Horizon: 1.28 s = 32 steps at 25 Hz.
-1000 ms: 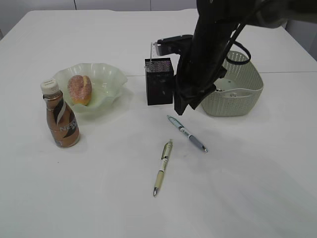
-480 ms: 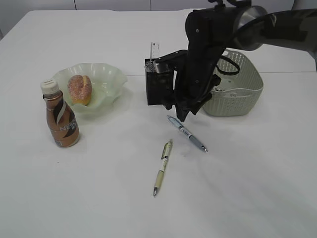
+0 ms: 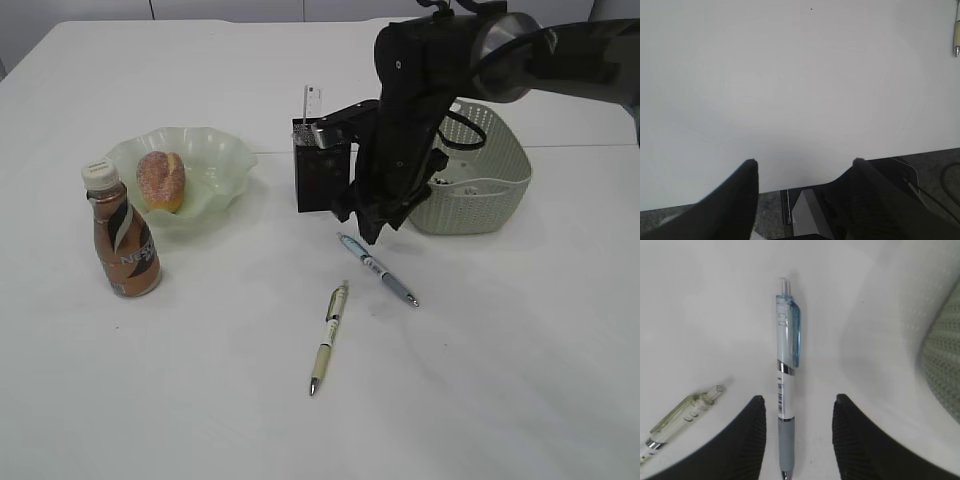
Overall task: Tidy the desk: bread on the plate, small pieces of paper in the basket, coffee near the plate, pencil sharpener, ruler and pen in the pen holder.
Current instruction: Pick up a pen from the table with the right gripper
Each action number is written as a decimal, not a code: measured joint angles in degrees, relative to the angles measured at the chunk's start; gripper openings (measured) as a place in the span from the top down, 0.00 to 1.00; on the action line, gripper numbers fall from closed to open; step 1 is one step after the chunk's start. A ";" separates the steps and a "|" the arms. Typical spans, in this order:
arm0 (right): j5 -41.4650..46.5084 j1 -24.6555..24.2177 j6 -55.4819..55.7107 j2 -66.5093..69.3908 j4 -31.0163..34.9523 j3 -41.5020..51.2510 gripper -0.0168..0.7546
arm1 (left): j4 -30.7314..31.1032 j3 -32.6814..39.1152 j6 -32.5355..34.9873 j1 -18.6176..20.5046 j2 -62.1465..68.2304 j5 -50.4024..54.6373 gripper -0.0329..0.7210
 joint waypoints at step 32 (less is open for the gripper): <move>2.28 0.00 0.13 3.79 1.24 -0.10 0.52 | -0.52 0.00 0.13 0.00 0.00 0.00 0.40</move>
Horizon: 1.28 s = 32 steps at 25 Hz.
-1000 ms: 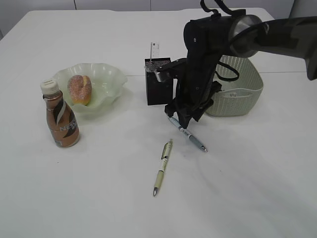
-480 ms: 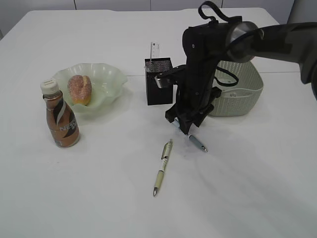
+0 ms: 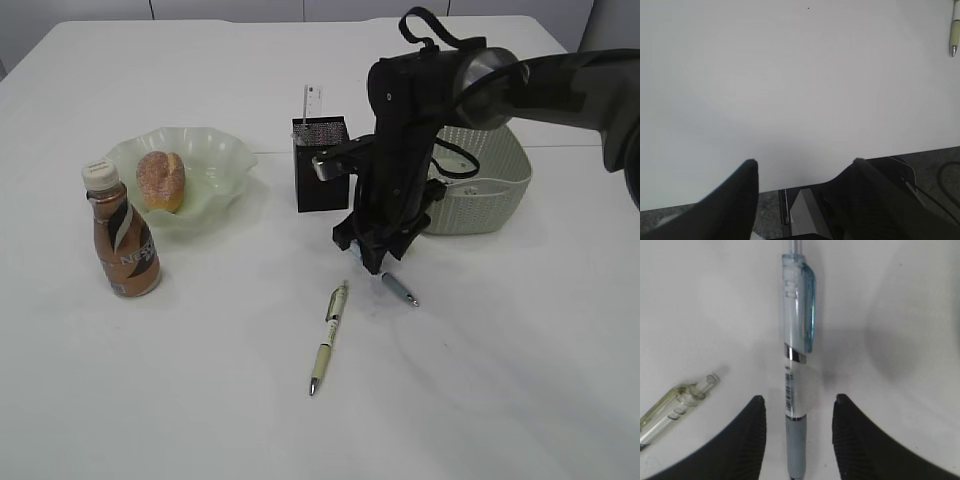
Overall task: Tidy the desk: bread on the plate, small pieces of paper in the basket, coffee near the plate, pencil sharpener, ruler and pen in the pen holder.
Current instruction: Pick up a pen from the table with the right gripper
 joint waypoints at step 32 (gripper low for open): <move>-2.38 0.00 0.11 0.24 0.40 0.00 0.52 | 0.00 0.00 0.00 0.00 0.00 0.00 0.40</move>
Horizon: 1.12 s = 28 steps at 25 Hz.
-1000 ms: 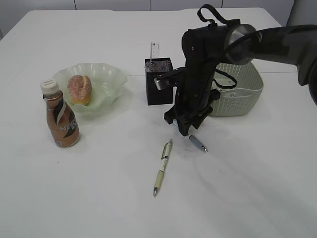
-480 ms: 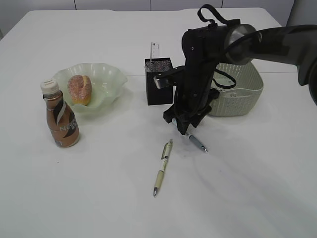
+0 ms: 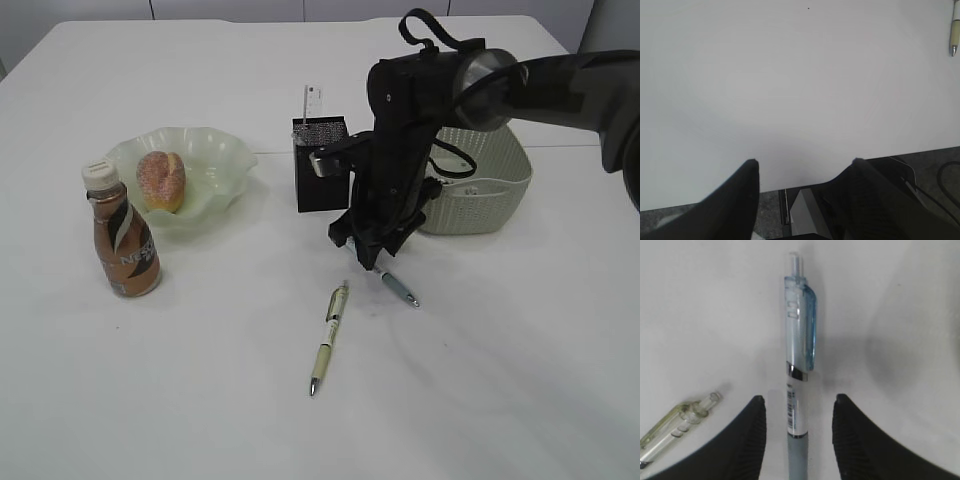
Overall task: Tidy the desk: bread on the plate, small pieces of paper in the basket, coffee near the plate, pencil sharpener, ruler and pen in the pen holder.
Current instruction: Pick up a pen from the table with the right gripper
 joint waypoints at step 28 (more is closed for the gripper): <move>0.55 0.00 0.00 0.93 0.00 0.00 0.52 | 0.10 0.00 0.00 0.00 0.00 0.00 0.41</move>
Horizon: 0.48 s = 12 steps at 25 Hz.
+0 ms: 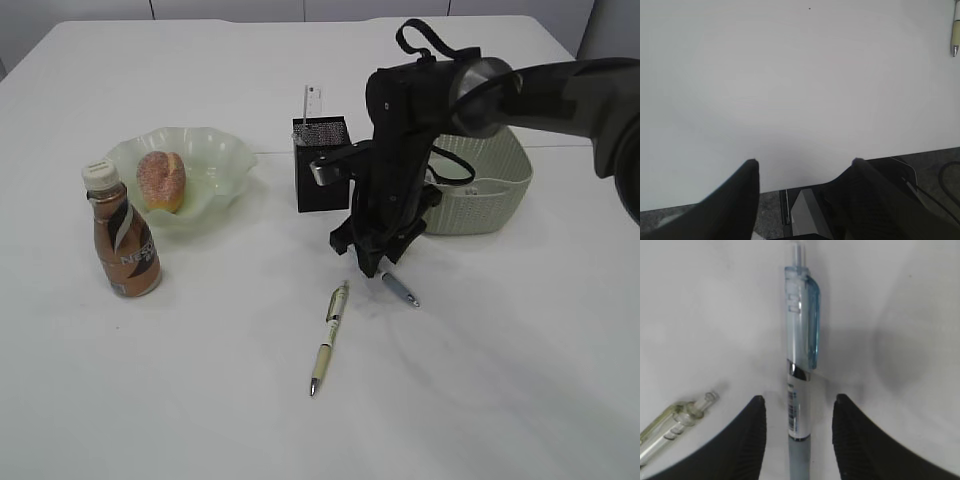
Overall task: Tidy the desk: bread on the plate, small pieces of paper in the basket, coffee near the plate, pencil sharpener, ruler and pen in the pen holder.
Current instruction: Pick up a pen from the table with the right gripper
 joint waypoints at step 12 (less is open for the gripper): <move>-0.09 0.00 0.00 1.04 0.12 0.00 0.52 | 0.00 0.00 0.00 0.00 0.00 0.00 0.41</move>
